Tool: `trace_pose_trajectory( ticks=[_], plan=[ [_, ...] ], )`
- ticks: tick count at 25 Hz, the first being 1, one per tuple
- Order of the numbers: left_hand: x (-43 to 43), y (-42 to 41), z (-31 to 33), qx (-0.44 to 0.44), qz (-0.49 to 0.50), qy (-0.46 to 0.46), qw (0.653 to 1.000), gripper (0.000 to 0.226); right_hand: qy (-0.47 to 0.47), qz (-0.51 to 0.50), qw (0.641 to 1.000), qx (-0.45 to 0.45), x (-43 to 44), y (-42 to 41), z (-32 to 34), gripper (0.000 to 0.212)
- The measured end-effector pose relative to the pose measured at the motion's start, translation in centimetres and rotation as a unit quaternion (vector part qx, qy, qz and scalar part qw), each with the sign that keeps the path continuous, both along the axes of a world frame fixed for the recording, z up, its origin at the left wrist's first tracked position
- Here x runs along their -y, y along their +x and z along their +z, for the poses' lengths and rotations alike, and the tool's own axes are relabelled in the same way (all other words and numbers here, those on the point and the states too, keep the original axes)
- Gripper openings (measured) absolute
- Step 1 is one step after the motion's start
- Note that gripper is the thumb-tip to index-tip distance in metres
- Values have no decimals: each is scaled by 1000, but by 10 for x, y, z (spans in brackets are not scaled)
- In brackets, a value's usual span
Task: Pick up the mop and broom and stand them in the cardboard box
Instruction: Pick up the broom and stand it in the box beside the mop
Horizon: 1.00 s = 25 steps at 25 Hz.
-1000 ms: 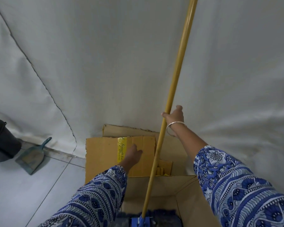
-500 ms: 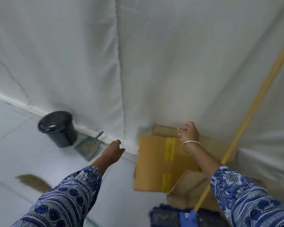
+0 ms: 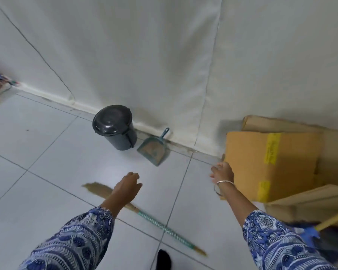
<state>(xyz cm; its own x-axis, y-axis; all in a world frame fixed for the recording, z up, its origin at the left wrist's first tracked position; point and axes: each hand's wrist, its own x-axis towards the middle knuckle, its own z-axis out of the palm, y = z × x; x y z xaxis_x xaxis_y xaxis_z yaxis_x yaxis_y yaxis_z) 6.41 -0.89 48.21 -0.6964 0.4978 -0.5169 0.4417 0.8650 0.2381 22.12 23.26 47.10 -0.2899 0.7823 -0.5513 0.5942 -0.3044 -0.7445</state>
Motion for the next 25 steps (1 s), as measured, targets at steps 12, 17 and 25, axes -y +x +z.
trace_pose_trajectory(
  ticks=[12, 17, 25],
  plan=[
    [62, -69, -392, 123, -182, -129, 967, 32, -342, -357, 867, 64, 158, -35, -415, 24],
    [76, -45, -532, 75, -338, -142, 927, 36, -431, -490, 757, 27, 219, 11, -561, 45],
    [65, -27, -580, 5, -433, -139, 890, 42, -373, -594, 708, -80, 198, 19, -615, 20]
  ],
)
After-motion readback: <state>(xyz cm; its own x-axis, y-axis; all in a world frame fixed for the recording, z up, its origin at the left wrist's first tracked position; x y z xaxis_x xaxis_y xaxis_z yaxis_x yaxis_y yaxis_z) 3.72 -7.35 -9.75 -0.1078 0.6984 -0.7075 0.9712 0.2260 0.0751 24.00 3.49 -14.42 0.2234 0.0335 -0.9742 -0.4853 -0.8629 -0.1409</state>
